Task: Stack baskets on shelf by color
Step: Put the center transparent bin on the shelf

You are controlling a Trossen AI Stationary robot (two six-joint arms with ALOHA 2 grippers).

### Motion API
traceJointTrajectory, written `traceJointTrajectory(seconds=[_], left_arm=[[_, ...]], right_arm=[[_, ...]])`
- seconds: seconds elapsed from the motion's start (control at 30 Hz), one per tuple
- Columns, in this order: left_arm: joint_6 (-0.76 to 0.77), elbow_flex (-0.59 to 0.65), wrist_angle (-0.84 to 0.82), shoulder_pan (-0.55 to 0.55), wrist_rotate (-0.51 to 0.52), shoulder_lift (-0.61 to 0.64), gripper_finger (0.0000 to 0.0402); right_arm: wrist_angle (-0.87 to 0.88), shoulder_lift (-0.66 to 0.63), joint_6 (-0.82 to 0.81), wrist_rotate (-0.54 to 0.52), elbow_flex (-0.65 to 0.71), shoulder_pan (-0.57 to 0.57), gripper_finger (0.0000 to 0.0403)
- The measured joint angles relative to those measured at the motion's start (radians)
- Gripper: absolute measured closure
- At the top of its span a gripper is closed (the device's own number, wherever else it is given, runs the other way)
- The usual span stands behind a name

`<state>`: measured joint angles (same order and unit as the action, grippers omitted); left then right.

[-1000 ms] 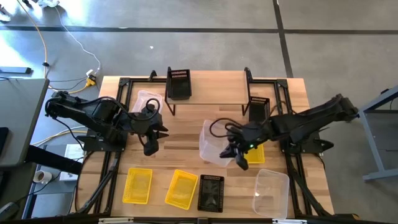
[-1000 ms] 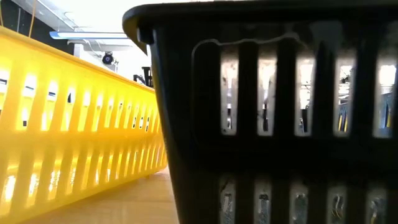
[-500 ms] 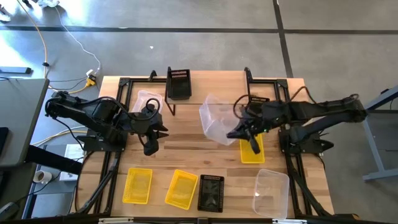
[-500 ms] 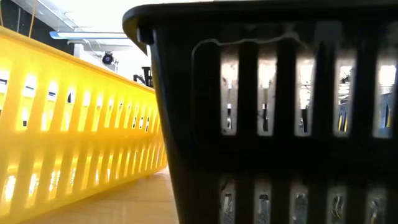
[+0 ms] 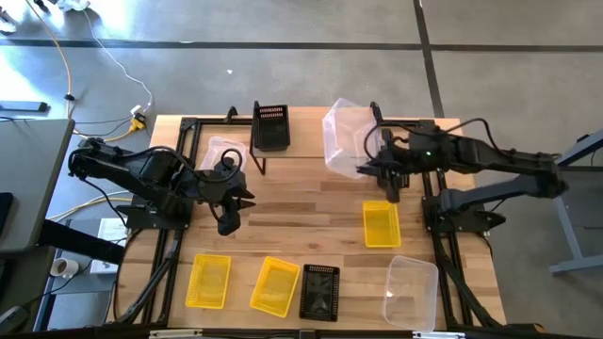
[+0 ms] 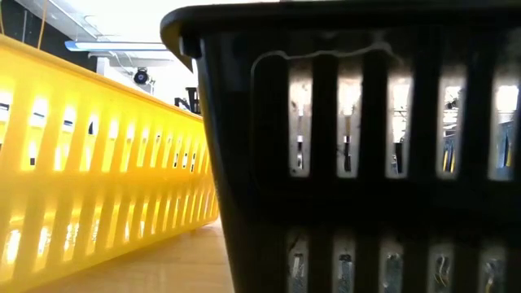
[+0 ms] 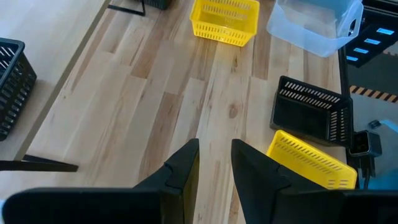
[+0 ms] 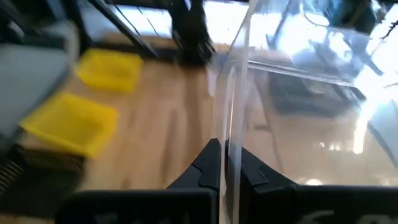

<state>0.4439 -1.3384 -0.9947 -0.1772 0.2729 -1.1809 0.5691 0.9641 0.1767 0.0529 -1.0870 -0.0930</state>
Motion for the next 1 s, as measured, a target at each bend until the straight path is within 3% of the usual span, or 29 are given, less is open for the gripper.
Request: traceJointTrajectory(seconds=[0.47, 0.77, 1.0], left_arm=[[0.027, 0.0, 0.0, 0.0, 0.003, 0.0, 0.0316], [0.024, 0.0, -0.002, 0.0, 0.003, 0.0, 0.0316], [0.025, 0.0, -0.003, 0.0, 0.003, 0.0, 0.0316]], right_arm=[[0.315, 0.157, 0.172, 0.003, -0.162, -0.204, 0.0403], [0.385, 0.271, 0.277, -0.001, -0.193, -0.263, 0.0403], [0.414, 0.354, 0.306, -0.079, -0.193, -0.275, 0.0403]])
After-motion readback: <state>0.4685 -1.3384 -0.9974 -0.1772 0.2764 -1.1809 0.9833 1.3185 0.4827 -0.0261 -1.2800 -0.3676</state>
